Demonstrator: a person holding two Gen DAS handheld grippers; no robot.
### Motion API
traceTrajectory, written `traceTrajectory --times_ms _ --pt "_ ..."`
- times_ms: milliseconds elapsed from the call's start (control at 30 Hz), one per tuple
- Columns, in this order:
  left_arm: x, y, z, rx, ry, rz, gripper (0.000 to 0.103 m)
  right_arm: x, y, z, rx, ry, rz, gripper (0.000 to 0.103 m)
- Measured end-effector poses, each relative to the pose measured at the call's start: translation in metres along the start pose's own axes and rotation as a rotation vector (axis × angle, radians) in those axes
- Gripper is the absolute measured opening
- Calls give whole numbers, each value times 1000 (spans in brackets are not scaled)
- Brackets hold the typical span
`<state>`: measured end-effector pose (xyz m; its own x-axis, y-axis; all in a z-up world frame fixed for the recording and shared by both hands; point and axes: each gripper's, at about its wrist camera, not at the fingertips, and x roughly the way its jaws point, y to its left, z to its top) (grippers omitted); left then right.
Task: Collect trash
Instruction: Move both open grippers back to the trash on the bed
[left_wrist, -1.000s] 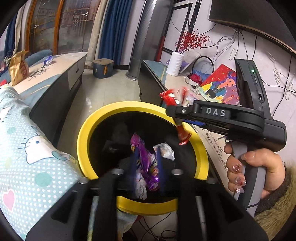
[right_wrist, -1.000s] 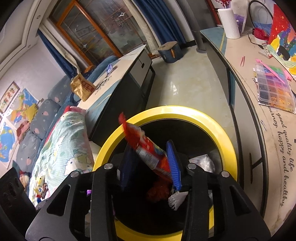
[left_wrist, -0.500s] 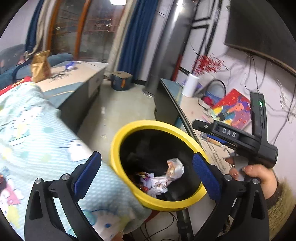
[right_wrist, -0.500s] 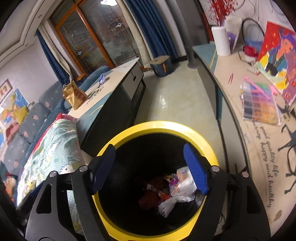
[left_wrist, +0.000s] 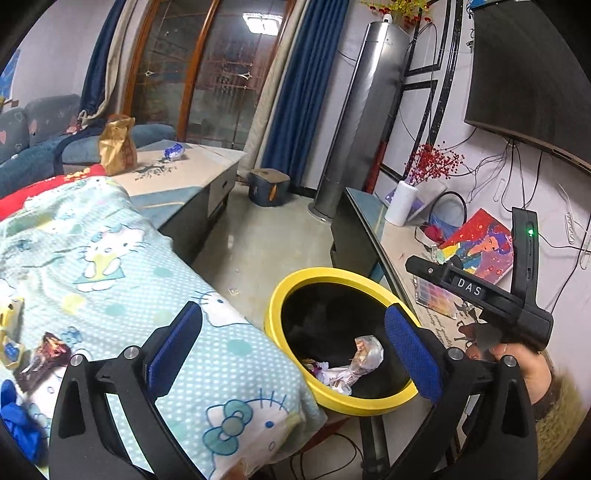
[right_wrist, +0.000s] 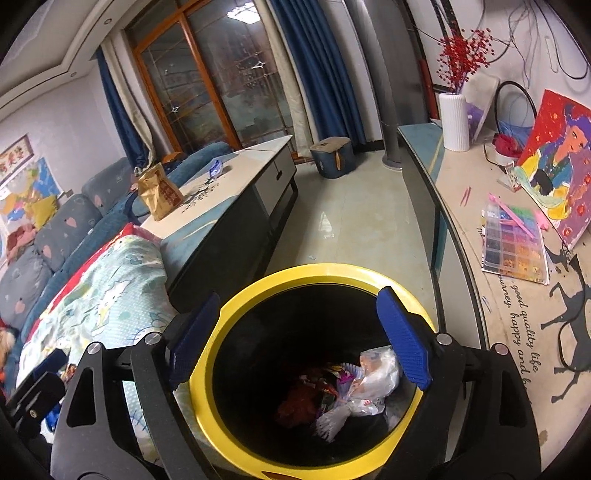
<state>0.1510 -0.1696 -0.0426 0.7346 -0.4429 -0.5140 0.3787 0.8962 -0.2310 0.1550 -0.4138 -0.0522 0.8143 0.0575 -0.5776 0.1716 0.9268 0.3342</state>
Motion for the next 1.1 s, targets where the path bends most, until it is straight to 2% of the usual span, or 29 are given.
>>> traceTrajectory --times_ms 367,1100 --pt "-36 20 4 -29 -63 48 96 -14 42 -4 -88 -8 84 79" --pt "-97 88 -3 -122 -143 224 96 -32 130 -34 -281 33 237 81"
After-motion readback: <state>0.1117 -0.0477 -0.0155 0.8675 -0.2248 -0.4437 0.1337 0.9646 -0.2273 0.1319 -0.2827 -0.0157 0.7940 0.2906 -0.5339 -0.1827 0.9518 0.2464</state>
